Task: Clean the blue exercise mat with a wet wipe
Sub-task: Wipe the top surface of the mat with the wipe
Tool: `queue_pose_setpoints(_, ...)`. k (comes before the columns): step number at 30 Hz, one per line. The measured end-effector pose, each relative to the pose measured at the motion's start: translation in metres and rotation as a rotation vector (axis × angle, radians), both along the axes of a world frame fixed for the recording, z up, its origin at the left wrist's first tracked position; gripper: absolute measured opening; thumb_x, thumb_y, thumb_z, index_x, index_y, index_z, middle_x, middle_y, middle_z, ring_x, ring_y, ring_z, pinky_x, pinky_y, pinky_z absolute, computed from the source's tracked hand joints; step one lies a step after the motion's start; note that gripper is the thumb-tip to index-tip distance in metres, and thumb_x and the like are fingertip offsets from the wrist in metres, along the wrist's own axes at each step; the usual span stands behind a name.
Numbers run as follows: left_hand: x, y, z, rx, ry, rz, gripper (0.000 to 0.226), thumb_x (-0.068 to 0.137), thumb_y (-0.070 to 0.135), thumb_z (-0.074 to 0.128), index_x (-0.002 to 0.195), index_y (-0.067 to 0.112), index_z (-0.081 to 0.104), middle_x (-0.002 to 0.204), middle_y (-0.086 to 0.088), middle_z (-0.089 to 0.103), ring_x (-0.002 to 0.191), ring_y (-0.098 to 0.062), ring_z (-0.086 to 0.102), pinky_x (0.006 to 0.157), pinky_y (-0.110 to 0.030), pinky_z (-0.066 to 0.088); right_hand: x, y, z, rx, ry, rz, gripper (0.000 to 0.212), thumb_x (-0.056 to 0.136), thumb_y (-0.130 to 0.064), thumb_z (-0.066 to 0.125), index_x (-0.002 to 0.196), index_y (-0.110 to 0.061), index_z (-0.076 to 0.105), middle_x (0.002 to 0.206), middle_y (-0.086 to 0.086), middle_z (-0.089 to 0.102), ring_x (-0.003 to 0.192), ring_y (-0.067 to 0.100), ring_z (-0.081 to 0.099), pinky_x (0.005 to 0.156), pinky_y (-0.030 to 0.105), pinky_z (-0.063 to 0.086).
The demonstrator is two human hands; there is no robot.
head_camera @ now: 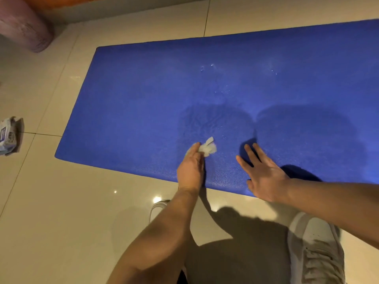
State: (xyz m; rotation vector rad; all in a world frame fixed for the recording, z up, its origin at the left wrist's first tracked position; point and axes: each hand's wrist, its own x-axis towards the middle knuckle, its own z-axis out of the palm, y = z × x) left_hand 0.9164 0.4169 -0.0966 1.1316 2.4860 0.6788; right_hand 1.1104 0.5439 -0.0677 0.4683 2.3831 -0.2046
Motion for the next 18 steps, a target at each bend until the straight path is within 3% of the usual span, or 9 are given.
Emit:
queue_pose_setpoints(1,-0.015,-0.004,0.006,-0.034,0.038,0.049,0.030,0.103,0.019,0.047,0.127,0.027,0.064,0.145,0.012,0.053,0.120,-0.019,0.057,0.097,-0.020,0.041,0.002,0.000,-0.006,-0.009,0.024,-0.020,0.045,0.109,-0.035,0.028,0.145,-0.017,0.049,0.163,0.028,-0.017,0.139,0.066,-0.024,0.115,0.070,-0.008)
queue_pose_setpoints(3,-0.051,-0.011,0.015,-0.076,0.050,0.211,0.026,0.104,0.023,0.046,0.118,0.036,0.063,0.129,0.009,0.063,0.104,-0.028,0.061,0.082,-0.017,0.041,0.002,0.005,-0.003,-0.068,0.062,-0.151,0.064,0.106,-0.038,0.029,0.162,-0.016,0.008,0.163,0.022,-0.024,0.146,0.048,-0.030,0.124,0.055,-0.002)
queue_pose_setpoints(5,-0.073,-0.012,0.020,-0.149,0.088,0.276,0.026,0.104,0.024,0.046,0.122,0.023,0.065,0.136,0.002,0.062,0.113,-0.029,0.062,0.084,-0.026,0.043,0.005,0.006,-0.005,-0.086,0.123,-0.225,0.074,0.105,-0.040,0.032,0.161,-0.021,-0.013,0.164,0.015,-0.027,0.149,0.037,-0.029,0.126,0.045,-0.001)
queue_pose_setpoints(7,-0.077,-0.006,0.017,-0.137,0.142,0.237,0.024,0.103,0.021,0.046,0.110,0.014,0.068,0.135,0.000,0.061,0.120,-0.024,0.059,0.080,-0.029,0.045,0.006,0.006,-0.002,-0.112,0.152,-0.225,0.074,0.105,-0.038,0.033,0.160,-0.022,-0.014,0.164,0.013,-0.027,0.150,0.035,-0.027,0.126,0.041,-0.002)
queue_pose_setpoints(9,-0.073,0.000,0.012,-0.109,0.190,0.203,0.022,0.100,0.020,0.047,0.090,0.017,0.066,0.117,0.003,0.062,0.108,-0.017,0.058,0.068,-0.031,0.047,0.005,0.008,-0.003,-0.146,0.171,-0.247,0.074,0.105,-0.035,0.035,0.160,-0.023,-0.012,0.165,0.010,-0.027,0.150,0.033,-0.028,0.125,0.040,-0.003)
queue_pose_setpoints(11,-0.070,0.002,0.005,-0.107,0.224,0.191,0.023,0.098,0.019,0.049,0.083,0.017,0.066,0.102,0.006,0.063,0.096,-0.018,0.057,0.066,-0.034,0.049,0.004,0.008,-0.001,-0.167,0.157,-0.276,0.074,0.104,-0.031,0.037,0.161,-0.024,-0.011,0.164,0.009,-0.028,0.150,0.031,-0.029,0.125,0.039,-0.003)
queue_pose_setpoints(18,-0.061,-0.001,-0.003,-0.072,0.268,0.134,0.022,0.103,0.020,0.048,0.113,0.014,0.067,0.106,0.005,0.065,0.104,-0.019,0.043,0.075,-0.034,0.050,0.005,0.008,-0.003,-0.202,0.185,-0.294,0.078,0.103,-0.027,0.041,0.160,-0.025,-0.011,0.162,0.008,-0.033,0.149,0.031,-0.031,0.126,0.039,0.000)
